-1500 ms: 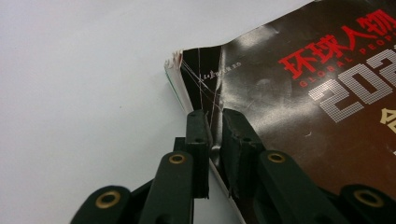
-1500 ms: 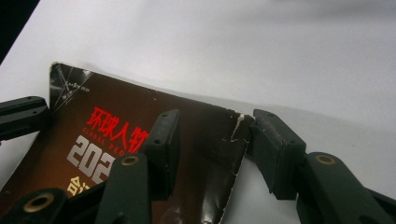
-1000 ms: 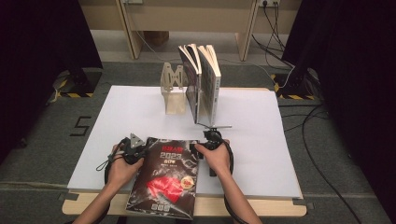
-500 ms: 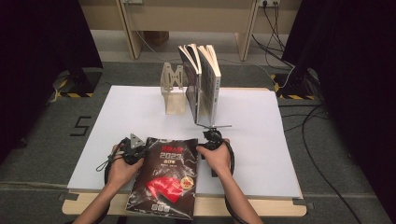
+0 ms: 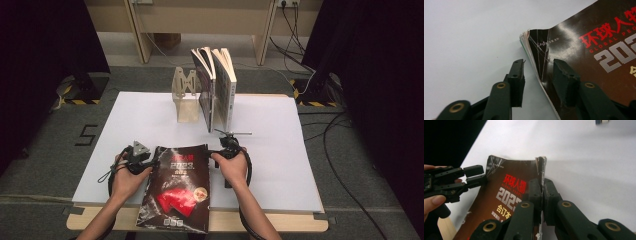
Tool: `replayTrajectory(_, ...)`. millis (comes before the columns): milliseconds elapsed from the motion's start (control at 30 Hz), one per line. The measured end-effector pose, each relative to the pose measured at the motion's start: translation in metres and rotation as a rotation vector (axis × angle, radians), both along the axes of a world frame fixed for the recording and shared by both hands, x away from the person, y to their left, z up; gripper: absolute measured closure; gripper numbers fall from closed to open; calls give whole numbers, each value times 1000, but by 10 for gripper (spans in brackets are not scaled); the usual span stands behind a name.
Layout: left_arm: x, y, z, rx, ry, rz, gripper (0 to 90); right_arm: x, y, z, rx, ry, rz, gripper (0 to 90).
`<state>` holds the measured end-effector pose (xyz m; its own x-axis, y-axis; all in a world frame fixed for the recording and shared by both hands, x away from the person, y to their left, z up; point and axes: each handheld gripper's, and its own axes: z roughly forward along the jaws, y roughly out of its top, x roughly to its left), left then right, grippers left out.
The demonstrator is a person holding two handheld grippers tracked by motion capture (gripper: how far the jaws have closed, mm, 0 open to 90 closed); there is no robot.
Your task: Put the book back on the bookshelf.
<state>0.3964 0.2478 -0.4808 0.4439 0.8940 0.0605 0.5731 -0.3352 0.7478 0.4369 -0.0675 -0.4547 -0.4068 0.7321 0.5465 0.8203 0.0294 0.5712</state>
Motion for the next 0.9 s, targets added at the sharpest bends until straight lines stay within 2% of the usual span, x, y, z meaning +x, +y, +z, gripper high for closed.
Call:
replayTrajectory(267,0,3,5,-51,-42,37,479,-5,-6,21,36,-70,-32,878)
replayTrajectory(400,0,3,5,-48,-52,36,454,-7,-12,32,43,-110,-57,878)
replayTrajectory(600,0,2,5,-52,-65,25,456,-8,-17,41,33,-167,-96,878)
replayTrajectory(667,0,2,5,-52,-68,22,459,-8,-17,42,35,-168,-101,878)
replayTrajectory(767,-1,2,8,-65,-92,15,468,-9,-19,47,36,-201,-120,878)
replayTrajectory(900,-1,2,10,-70,-99,9,475,-10,-20,54,46,-228,-138,878)
